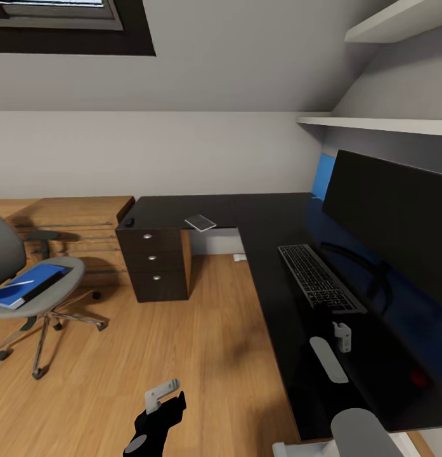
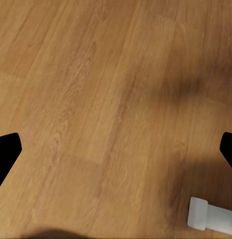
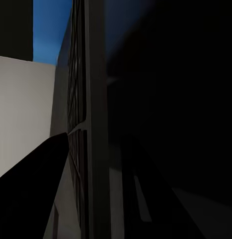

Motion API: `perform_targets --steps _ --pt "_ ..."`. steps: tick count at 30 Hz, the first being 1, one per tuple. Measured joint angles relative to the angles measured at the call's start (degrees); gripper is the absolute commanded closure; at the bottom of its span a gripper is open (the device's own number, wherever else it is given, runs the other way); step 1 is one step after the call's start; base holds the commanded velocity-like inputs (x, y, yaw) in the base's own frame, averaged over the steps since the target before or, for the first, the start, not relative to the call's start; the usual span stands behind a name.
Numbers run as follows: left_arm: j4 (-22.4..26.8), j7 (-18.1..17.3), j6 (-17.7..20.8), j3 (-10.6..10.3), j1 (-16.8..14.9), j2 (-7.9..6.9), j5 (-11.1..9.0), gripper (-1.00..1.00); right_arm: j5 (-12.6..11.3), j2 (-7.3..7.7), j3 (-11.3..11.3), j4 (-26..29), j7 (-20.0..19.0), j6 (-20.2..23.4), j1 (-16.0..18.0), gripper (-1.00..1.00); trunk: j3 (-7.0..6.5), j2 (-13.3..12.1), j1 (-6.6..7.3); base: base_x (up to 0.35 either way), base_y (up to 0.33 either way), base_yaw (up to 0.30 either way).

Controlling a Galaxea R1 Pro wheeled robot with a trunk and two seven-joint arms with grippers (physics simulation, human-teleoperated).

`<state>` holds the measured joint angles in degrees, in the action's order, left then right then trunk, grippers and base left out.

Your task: In the bedroom, organize the workspace by keeping the computer under the desk, ensuring the monitor is on the desk, placing the keyboard on the desk next to the monitor, placing the mouse on the desk next to the keyboard, moving the folder from the swivel chair onto the desk next to the mouse, stacking the notebook on top of the folder with the pen on top of the notebook, and positioning the swivel chair next to the desk.

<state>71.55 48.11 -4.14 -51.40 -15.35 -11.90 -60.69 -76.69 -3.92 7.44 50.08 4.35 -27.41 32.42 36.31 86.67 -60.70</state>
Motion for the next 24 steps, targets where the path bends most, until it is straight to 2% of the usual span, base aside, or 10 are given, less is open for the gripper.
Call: perform_targets --steps 5,20,21,22,24 --pt "-0.1 0.0 0.0 0.0 0.0 0.00 0.0 -1.00 0.2 0.00 0.0 0.0 -0.1 0.0 0.0 1.00 0.00 0.0 0.00 0.128 -0.105 0.000" --pt "-0.1 -0.1 0.0 0.0 0.0 0.00 0.0 -1.00 -0.1 0.00 -0.1 0.0 0.1 0.0 0.0 1.00 0.00 0.0 -0.01 0.006 -0.005 0.000" --pt "-0.1 -0.1 0.0 0.0 0.0 0.00 0.0 -1.00 0.2 0.00 0.0 0.0 0.0 0.0 0.0 -1.00 0.00 0.0 -0.01 0.000 0.000 0.000" --pt "-0.1 -0.1 0.0 0.0 0.0 0.00 0.0 -1.00 -1.5 0.01 0.0 -1.5 0.1 -0.2 0.0 -1.00 0.01 0.0 -0.01 0.000 0.000 0.000" --pt "-0.2 -0.2 0.0 0.0 0.0 -0.01 0.0 -1.00 -1.5 0.00 0.0 -1.6 0.2 -0.1 0.0 -1.00 0.00 0.0 -0.01 0.000 0.000 0.000"
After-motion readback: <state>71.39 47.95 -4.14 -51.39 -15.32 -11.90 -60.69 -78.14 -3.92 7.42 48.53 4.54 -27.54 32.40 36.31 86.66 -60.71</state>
